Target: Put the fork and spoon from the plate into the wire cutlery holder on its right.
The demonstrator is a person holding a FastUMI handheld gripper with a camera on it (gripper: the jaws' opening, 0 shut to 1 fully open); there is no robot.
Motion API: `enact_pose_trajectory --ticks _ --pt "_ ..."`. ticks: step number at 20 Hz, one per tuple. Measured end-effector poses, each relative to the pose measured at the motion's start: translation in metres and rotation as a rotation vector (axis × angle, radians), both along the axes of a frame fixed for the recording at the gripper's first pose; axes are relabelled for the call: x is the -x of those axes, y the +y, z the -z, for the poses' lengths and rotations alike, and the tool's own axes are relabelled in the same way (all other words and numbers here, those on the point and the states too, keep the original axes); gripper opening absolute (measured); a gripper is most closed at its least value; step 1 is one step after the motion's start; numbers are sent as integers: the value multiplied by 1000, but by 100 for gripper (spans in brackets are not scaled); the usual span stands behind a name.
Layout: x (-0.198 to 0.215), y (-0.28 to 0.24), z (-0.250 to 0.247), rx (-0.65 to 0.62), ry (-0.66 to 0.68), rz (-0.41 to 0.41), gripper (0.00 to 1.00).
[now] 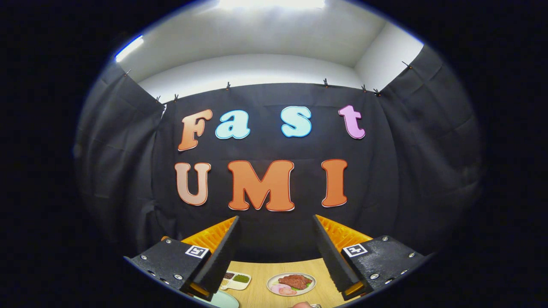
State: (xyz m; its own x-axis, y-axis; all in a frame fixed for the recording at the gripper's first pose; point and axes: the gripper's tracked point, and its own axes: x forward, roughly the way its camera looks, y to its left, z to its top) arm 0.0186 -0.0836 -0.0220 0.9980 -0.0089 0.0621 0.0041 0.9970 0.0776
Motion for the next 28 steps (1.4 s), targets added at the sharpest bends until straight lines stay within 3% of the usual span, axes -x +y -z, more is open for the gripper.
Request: enact_pose_trajectory --ticks 15,28 --pt "6 33 -21 34 -15 51 98" --pt "26 73 -31 34 -32 24 98"
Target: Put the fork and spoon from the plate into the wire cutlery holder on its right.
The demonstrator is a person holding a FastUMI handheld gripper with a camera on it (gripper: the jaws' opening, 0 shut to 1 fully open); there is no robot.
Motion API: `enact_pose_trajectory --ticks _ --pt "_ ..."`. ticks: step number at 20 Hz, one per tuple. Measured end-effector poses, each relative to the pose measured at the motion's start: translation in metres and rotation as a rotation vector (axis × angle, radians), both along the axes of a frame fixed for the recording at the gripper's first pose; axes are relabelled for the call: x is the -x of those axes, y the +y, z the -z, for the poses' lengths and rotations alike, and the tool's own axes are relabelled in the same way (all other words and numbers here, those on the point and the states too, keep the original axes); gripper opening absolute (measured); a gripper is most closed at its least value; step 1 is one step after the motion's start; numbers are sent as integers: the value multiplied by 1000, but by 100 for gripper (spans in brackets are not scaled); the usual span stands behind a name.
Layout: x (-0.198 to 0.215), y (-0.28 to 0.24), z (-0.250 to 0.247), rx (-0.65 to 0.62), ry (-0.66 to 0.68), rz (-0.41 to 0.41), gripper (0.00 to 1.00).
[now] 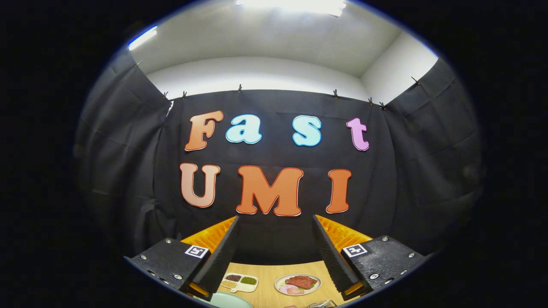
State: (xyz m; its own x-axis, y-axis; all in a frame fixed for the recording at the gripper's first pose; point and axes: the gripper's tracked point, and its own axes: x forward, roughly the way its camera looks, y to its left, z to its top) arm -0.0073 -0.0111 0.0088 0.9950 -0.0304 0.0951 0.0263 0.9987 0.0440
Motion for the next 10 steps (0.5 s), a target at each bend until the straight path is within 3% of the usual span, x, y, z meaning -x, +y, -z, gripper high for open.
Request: enact_pose_trajectory --ticks 3,10 --pt "-7 -7 -6 15 -23 -23 98" --pt "-18 -18 -2 20 -25 -158 98"
